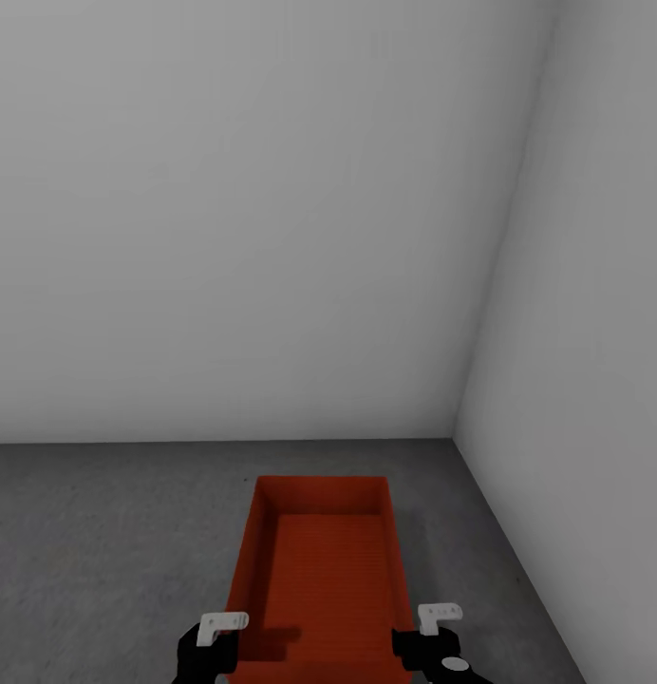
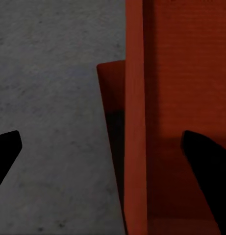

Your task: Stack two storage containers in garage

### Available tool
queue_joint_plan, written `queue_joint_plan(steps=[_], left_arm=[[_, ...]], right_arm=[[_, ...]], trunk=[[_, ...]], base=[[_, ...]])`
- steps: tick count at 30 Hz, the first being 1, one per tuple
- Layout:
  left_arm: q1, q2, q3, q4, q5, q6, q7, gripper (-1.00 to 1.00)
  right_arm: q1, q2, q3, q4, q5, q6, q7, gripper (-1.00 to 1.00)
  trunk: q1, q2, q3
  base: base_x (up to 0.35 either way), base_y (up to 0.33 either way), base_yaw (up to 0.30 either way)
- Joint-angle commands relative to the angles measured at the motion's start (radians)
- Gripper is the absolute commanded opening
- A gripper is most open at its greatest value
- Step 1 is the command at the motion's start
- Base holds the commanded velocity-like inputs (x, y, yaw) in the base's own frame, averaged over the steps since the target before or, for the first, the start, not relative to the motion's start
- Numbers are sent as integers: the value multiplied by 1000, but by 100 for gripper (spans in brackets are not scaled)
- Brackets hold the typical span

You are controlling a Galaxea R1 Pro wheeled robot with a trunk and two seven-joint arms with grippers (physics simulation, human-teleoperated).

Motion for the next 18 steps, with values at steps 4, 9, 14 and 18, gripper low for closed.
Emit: queue_joint_plan(steps=[4, 9, 14, 18], left_arm=[[0, -1, -6, 23, -14, -2, -2, 100], [0, -1, -7, 23, -14, -2, -3, 100], [0, -1, -7, 23, -14, -2, -3, 100], [0, -1, -7, 23, -14, -2, -3, 100]], right_arm=[[0, 0, 13, 3, -2, -2, -4, 100], [0, 0, 13, 3, -2, -2, -4, 100], [0, 0, 13, 3, -2, -2, -4, 100], [0, 0, 13, 3, -2, -2, -4, 100]], trunk=[[4, 0, -1], [4, 0, -1], [4, 0, -1], [-7, 21, 8]], base=[[0, 0, 0], [0, 0, 0], [0, 0, 0], [0, 0, 0]])
